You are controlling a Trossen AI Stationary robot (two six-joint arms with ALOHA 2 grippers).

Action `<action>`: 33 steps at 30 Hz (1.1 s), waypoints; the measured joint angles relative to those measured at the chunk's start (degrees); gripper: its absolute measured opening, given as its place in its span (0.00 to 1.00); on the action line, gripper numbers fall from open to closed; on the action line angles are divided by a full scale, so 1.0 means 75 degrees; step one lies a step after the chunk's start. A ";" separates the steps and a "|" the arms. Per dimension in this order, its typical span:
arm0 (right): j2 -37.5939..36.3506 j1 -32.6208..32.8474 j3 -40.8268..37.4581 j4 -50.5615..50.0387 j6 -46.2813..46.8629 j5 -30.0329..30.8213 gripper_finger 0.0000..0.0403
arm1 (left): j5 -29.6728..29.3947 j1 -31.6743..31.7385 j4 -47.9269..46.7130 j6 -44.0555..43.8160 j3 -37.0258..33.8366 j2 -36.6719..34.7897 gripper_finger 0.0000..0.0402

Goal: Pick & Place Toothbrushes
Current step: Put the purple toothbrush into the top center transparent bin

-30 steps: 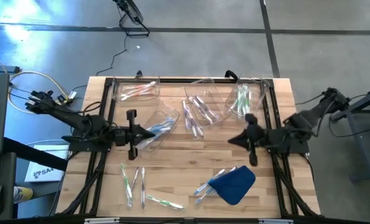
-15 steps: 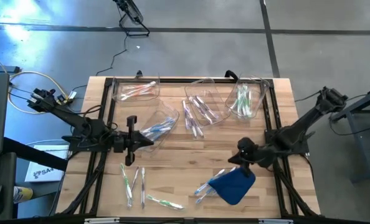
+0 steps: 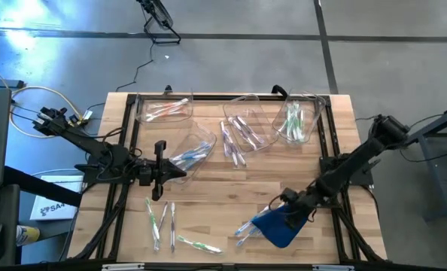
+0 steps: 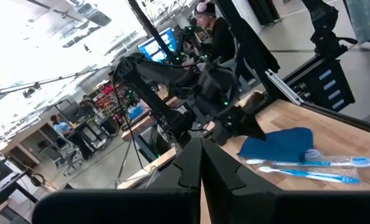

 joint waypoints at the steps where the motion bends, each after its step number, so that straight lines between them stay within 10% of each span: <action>1: 0.0177 0.0072 0.0000 0.0037 0.0116 -0.0109 0.01 | 0.0000 0.0000 -0.0002 0.0000 -0.0003 0.0000 0.00; 10: 0.1042 0.0444 0.0008 0.0514 0.0494 0.0064 0.01 | 0.0003 0.0000 0.0000 -0.0003 0.0003 0.0000 0.00; 33: 0.1131 0.0451 0.0089 -0.1615 0.1001 -0.2908 0.01 | 0.0006 0.0000 0.0003 -0.0009 0.0009 0.0000 0.00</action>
